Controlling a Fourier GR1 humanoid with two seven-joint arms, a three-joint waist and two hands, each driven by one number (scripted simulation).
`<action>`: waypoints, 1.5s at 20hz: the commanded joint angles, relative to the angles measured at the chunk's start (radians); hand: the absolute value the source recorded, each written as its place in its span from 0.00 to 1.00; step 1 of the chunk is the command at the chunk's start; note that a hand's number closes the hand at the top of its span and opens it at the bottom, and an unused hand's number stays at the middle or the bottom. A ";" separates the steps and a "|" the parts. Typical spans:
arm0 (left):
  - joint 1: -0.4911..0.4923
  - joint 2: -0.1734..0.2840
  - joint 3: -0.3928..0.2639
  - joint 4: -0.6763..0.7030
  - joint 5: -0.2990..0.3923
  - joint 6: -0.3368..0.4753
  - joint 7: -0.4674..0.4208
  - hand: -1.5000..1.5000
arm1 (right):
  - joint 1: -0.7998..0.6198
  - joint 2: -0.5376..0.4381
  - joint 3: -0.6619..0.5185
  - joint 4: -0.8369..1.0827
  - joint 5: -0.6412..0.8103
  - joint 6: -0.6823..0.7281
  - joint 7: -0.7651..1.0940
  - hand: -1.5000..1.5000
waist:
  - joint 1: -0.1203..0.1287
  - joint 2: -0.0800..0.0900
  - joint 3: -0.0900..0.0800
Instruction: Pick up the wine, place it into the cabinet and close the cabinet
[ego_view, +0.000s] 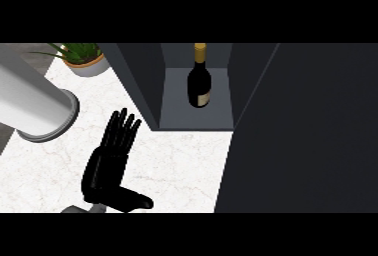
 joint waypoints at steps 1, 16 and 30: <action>0.021 0.046 0.055 -0.034 0.025 -0.027 -0.006 0.00 | 0.066 -0.104 0.073 -0.186 -0.087 0.126 0.059 0.00 | -0.007 -0.001 0.000; 0.126 0.231 0.269 -0.024 0.132 -0.219 -0.018 0.00 | -0.066 -0.028 0.225 -0.214 -0.008 0.148 0.139 1.00 | 0.000 0.005 -0.002; 0.141 0.317 0.350 -0.043 0.211 -0.320 0.046 0.00 | -0.256 0.138 0.304 -0.082 -0.027 0.135 0.221 1.00 | 0.034 0.009 -0.005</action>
